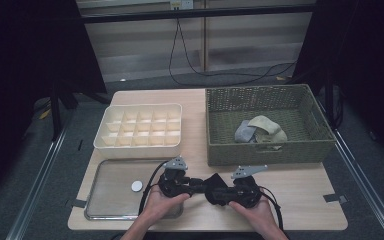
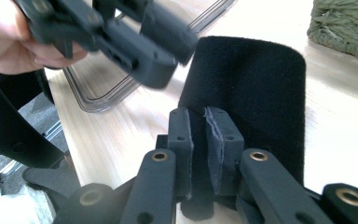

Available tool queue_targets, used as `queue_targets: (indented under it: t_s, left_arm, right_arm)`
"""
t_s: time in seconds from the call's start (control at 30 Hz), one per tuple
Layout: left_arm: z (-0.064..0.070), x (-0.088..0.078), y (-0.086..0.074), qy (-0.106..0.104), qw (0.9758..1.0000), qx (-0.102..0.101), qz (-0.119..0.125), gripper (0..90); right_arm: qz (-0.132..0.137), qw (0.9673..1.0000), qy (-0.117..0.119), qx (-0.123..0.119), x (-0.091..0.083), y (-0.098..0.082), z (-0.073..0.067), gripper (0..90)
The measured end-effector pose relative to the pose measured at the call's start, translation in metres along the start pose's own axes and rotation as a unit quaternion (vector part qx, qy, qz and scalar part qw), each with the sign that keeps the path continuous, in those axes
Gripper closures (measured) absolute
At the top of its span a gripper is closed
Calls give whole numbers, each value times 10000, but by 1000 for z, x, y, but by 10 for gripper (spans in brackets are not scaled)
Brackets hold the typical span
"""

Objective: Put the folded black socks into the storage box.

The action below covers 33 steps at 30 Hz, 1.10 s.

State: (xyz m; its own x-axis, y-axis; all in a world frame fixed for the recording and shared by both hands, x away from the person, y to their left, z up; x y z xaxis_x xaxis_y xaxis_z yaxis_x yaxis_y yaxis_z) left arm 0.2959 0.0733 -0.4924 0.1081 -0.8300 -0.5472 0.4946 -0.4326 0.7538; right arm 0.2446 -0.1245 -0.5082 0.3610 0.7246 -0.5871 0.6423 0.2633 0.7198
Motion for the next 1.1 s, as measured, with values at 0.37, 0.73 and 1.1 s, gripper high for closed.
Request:
queue_targets:
  t_s: [0.37, 0.73, 1.1]
  left_arm:
    - [-9, 21, 17, 74, 9997, -174, -123, 501]
    - [-17, 25, 1, 7, 9989, -373, -272, 481]
    - [-13, 27, -3, 123, 9987, -325, -386, 398]
  right_arm:
    - [55, 10000, 8, -66, -1, -4, -1, 803]
    - [7, 9999, -114, -60, -11, -6, 3, 729]
    - [121, 9994, -293, 104, -27, -9, 4, 662]
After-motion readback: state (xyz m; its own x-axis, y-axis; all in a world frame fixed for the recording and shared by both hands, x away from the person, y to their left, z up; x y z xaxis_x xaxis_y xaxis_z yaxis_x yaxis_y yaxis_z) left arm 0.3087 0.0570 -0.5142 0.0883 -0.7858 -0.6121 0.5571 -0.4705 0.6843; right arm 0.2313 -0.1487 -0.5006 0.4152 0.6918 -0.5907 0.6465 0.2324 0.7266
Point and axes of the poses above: each handheld gripper's, and its own axes: x roughly forward along the jaws, y roughly out of its top, z roughly to its right, the point moved 3 cm from there along x, roughly forward along the jaws, and after that the axes turned 1 degree about z, right-handed, at the moved point
